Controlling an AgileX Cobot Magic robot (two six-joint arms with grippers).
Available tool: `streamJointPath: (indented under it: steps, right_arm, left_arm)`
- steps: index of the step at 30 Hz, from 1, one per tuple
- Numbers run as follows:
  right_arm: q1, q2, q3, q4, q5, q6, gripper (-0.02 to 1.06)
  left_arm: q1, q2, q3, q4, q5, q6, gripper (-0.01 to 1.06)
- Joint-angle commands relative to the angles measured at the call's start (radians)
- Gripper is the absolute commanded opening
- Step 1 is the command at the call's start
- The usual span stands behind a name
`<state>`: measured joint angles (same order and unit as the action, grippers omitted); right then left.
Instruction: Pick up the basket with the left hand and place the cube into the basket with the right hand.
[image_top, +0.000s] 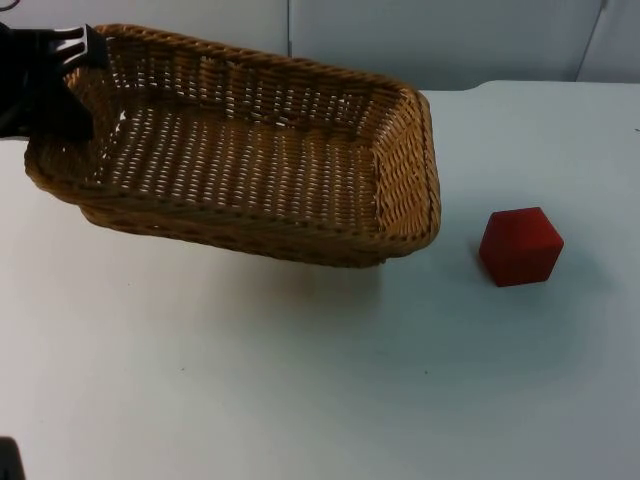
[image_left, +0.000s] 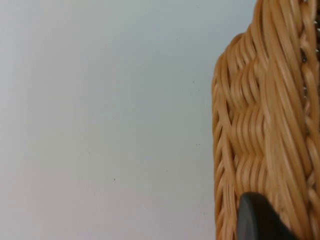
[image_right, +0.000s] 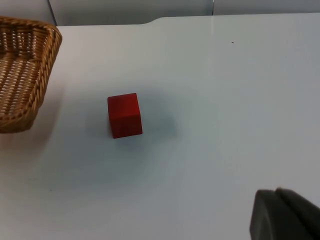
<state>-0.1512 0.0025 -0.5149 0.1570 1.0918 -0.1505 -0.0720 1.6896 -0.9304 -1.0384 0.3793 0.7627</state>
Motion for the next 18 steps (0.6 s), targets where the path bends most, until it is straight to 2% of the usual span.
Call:
streamJointPath:
  steps: [1,7,13,16,18]
  right_arm:
    - [0.001,-0.003,0.004,0.007,-0.007,-0.007,0.00]
    - [0.001,-0.003,0.004,-0.002,-0.011,0.000,0.00]
    - [0.001,0.035,-0.007,-0.100,-0.027,0.076,0.00]
    - [0.001,0.098,-0.020,-0.140,-0.069,0.091,0.00]
    - [0.001,0.166,-0.023,-0.157,-0.208,0.091,0.00]
  left_arm:
    - [0.000,-0.014,0.000,-0.021,0.009,-0.012,0.00]
    - [0.000,-0.014,0.000,-0.021,0.009,-0.012,0.00]
    - [0.000,-0.014,0.000,-0.021,0.009,-0.012,0.00]
    - [0.000,-0.014,0.000,-0.021,0.009,-0.012,0.00]
    - [0.000,-0.014,0.000,-0.021,0.009,-0.012,0.00]
